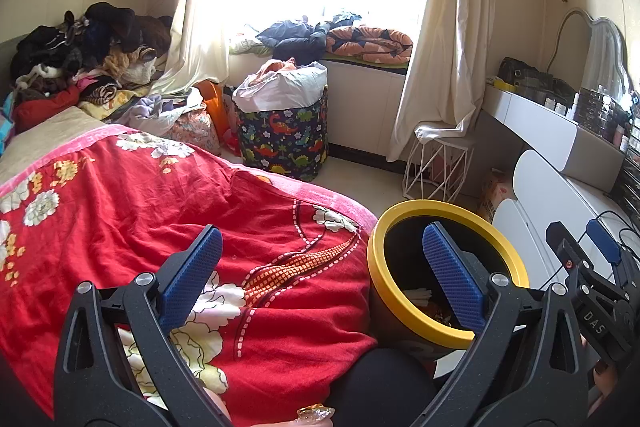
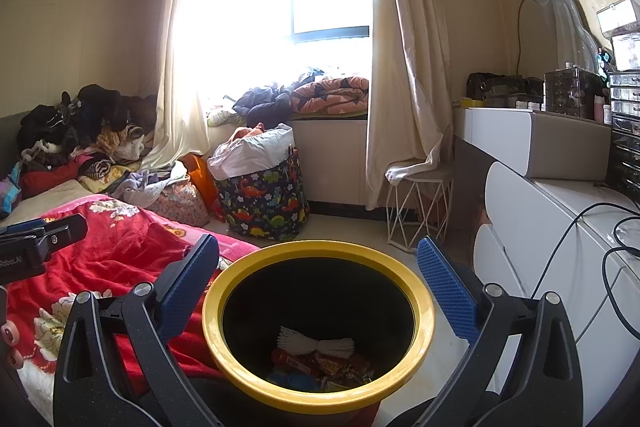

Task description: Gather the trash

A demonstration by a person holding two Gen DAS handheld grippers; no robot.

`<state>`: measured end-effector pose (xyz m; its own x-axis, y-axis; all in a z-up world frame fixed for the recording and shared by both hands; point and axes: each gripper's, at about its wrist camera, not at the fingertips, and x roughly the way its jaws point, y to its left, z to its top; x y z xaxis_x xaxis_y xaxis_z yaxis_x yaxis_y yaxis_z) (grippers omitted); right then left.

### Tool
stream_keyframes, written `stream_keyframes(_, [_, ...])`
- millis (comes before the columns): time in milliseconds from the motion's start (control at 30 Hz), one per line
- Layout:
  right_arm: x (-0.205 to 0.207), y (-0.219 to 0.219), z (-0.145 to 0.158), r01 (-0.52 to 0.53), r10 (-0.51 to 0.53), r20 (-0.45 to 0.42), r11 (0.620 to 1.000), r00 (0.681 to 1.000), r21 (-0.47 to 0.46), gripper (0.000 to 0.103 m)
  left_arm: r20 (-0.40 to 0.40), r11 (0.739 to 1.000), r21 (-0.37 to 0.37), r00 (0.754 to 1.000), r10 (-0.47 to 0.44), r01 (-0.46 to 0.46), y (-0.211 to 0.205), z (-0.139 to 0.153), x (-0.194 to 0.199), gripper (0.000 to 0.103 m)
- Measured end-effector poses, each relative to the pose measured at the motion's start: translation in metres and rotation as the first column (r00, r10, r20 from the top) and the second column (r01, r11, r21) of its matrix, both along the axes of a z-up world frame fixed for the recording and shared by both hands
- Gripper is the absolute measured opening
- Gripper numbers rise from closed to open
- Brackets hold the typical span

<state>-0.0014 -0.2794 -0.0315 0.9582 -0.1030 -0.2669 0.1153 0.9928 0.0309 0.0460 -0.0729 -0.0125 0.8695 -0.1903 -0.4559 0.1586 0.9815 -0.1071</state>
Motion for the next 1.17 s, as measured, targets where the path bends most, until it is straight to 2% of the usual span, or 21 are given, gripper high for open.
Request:
stream_keyframes(467, [-0.004, -0.001, -0.001, 0.003, -0.003, 0.002, 1.000, 1.000, 0.007, 0.097, -0.006, 1.000, 0.007, 1.000, -0.003, 0.003, -0.001, -0.001, 0.000, 0.092])
stream_keyframes(600, [-0.002, 0.007, 0.001, -0.024, 0.024, 0.004, 1.000, 1.000, 0.014, 0.097, -0.026, 1.000, -0.003, 0.999, 0.019, -0.019, 0.008, 0.002, 0.006, 0.092])
stream_keyframes(733, [0.008, 0.027, 0.013, -0.097, 0.097, 0.009, 0.995, 0.995, 0.027, 0.097, -0.043, 0.995, -0.036, 0.995, 0.090, -0.091, 0.041, 0.007, 0.008, 0.092])
stream_keyframes(800, [0.018, 0.048, 0.021, -0.170, 0.169, 0.009, 0.985, 0.985, 0.039, 0.097, -0.052, 0.988, -0.052, 0.989, 0.142, -0.144, 0.069, 0.010, 0.006, 0.092])
stream_keyframes(867, [0.029, 0.080, 0.030, -0.266, 0.266, 0.007, 0.963, 0.964, 0.042, 0.097, -0.063, 0.969, -0.072, 0.971, 0.232, -0.236, 0.111, 0.014, 0.001, 0.092])
stream_keyframes(900, [0.035, 0.103, 0.035, -0.330, 0.330, 0.007, 0.943, 0.944, 0.047, 0.097, -0.070, 0.955, -0.072, 0.957, 0.283, -0.288, 0.132, 0.014, -0.002, 0.092])
stream_keyframes(933, [0.042, 0.129, 0.039, -0.404, 0.405, -0.011, 0.913, 0.914, 0.058, 0.097, -0.079, 0.922, -0.061, 0.923, 0.378, -0.383, 0.167, 0.014, -0.007, 0.092])
stream_keyframes(967, [0.047, 0.154, 0.041, -0.474, 0.477, -0.032, 0.877, 0.878, 0.071, 0.097, -0.089, 0.894, -0.050, 0.894, 0.440, -0.445, 0.191, 0.013, -0.011, 0.092])
stream_keyframes(1000, [0.053, 0.188, 0.043, -0.560, 0.565, -0.060, 0.824, 0.823, 0.087, 0.097, -0.105, 0.860, -0.032, 0.857, 0.504, -0.510, 0.216, 0.009, -0.015, 0.092])
stream_keyframes(1033, [0.056, 0.226, 0.041, -0.640, 0.648, -0.102, 0.761, 0.755, 0.101, 0.097, -0.131, 0.812, -0.001, 0.805, 0.579, -0.584, 0.247, 0.004, -0.020, 0.092])
stream_keyframes(1067, [0.057, 0.255, 0.038, -0.694, 0.702, -0.140, 0.712, 0.698, 0.110, 0.097, -0.162, 0.756, 0.030, 0.743, 0.649, -0.654, 0.281, -0.004, -0.028, 0.092])
stream_keyframes(1100, [0.057, 0.304, 0.028, -0.770, 0.779, -0.210, 0.622, 0.590, 0.141, 0.097, -0.189, 0.700, 0.057, 0.681, 0.707, -0.712, 0.315, -0.014, -0.036, 0.092])
stream_keyframes(1133, [0.056, 0.336, 0.019, -0.810, 0.820, -0.261, 0.559, 0.509, 0.177, 0.097, -0.214, 0.649, 0.093, 0.621, 0.754, -0.755, 0.345, -0.026, -0.043, 0.092])
stream_keyframes(1167, [0.054, 0.374, 0.006, -0.841, 0.854, -0.318, 0.491, 0.412, 0.228, 0.097, -0.230, 0.609, 0.121, 0.574, 0.786, -0.784, 0.365, -0.036, -0.049, 0.092])
